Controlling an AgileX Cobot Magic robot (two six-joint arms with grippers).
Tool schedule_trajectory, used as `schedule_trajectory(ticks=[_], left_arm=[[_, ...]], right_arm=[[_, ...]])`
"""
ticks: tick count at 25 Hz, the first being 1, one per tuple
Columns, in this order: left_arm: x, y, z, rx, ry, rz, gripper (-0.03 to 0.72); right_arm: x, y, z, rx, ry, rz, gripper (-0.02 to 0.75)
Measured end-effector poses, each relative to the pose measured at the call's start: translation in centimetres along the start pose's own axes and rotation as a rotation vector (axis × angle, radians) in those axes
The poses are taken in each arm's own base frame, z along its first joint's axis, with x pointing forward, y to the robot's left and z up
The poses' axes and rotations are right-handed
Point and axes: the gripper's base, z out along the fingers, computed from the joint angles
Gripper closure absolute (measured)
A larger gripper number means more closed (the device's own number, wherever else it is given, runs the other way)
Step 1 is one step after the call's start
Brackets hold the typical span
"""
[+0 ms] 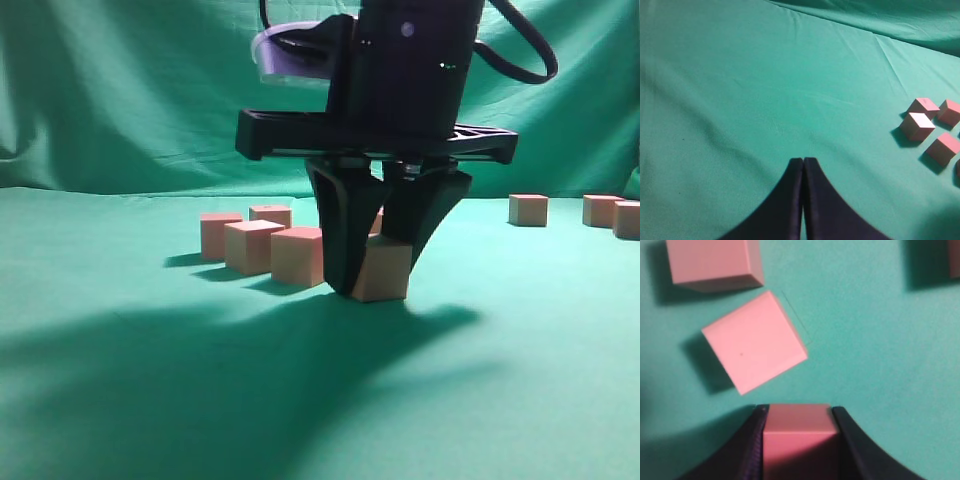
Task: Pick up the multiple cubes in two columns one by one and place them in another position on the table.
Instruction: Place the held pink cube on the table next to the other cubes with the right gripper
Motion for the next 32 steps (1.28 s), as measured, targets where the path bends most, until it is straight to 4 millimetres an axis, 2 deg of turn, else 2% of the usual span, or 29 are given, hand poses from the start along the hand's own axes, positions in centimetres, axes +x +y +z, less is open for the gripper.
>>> schedule_trajectory(ticks=[5, 7, 12, 13, 16, 17, 23, 27, 28, 30, 32], left_arm=[[0.0, 0.0, 0.0, 0.0, 0.0, 0.0, 0.688], [0.0, 0.0, 0.0, 0.0, 0.0, 0.0, 0.688], [0.0, 0.0, 0.0, 0.0, 0.0, 0.0, 0.688], [0.0, 0.0, 0.0, 0.0, 0.0, 0.0, 0.688], [0.0, 0.0, 0.0, 0.0, 0.0, 0.0, 0.688], [0.0, 0.0, 0.0, 0.0, 0.0, 0.0, 0.688], [0.0, 0.0, 0.0, 0.0, 0.0, 0.0, 0.688], [0.0, 0.0, 0.0, 0.0, 0.0, 0.0, 0.688], [0.0, 0.0, 0.0, 0.0, 0.0, 0.0, 0.688], [0.0, 0.0, 0.0, 0.0, 0.0, 0.0, 0.688], [0.0, 0.0, 0.0, 0.0, 0.0, 0.0, 0.688]], right_arm=[[0.0, 0.0, 0.0, 0.0, 0.001, 0.001, 0.471], [0.0, 0.0, 0.2, 0.002, 0.009, 0.0, 0.393], [-0.3, 0.1, -0.2, 0.009, 0.032, 0.0, 0.118], [-0.5, 0.1, -0.5, 0.012, 0.042, 0.001, 0.088], [-1.7, 0.3, -2.0, 0.019, 0.056, 0.004, 0.092], [-2.2, 0.3, -2.7, 0.021, 0.061, 0.006, 0.05], [-4.6, 0.3, -7.5, 0.069, 0.117, -0.032, 0.066], [-6.2, -0.5, -10.1, 0.164, 0.03, -0.085, 0.066], [-6.2, -0.8, -10.8, 0.191, 0.013, -0.095, 0.119], [-6.1, -1.7, -12.2, 0.251, -0.023, -0.105, 0.176], [-6.1, -3.2, -13.7, 0.283, -0.054, -0.079, 0.164]])
